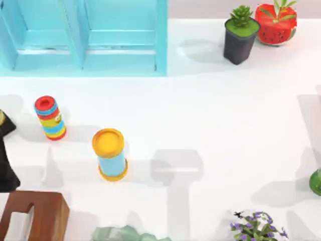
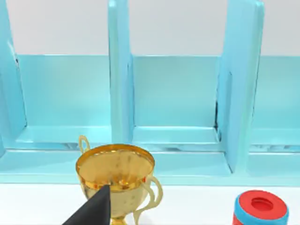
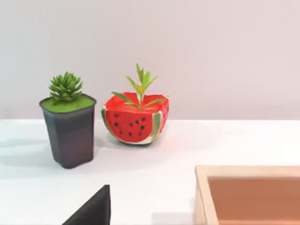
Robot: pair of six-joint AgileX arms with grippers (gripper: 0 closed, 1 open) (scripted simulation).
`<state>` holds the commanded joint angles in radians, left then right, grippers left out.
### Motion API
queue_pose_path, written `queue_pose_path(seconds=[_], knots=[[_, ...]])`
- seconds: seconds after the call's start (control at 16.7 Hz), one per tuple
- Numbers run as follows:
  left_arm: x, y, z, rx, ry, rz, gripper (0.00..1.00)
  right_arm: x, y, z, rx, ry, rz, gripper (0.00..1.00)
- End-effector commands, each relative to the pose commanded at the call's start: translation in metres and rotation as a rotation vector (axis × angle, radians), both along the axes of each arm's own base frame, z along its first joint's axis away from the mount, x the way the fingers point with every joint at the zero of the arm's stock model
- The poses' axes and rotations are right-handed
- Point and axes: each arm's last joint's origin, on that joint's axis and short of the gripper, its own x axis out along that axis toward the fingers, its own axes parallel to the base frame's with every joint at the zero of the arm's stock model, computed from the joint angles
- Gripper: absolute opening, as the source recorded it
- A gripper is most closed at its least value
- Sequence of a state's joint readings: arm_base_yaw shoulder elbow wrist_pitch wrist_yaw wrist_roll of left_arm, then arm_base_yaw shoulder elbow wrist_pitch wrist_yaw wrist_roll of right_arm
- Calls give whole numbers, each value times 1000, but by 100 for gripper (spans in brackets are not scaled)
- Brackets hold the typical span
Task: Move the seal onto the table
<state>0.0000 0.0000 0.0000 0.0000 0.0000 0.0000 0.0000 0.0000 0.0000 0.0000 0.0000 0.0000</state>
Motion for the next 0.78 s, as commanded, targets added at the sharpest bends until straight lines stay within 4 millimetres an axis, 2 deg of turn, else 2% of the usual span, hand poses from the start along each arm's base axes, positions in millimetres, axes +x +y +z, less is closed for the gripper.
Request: queue_pose_path(seconds=[0.18,0.3,0.54,0.78], knots=[[0,0,0,0,0,0,100,0,-1,2,-3,11,-5,100],[0,0,0,0,0,0,100,0,-3,11,-17,60,-27,100],[0,0,0,0,0,0,100,8,-14,50,-66,261,-106,100],[0,0,0,0,0,0,100,39,-35,93,-103,591,-176,100]])
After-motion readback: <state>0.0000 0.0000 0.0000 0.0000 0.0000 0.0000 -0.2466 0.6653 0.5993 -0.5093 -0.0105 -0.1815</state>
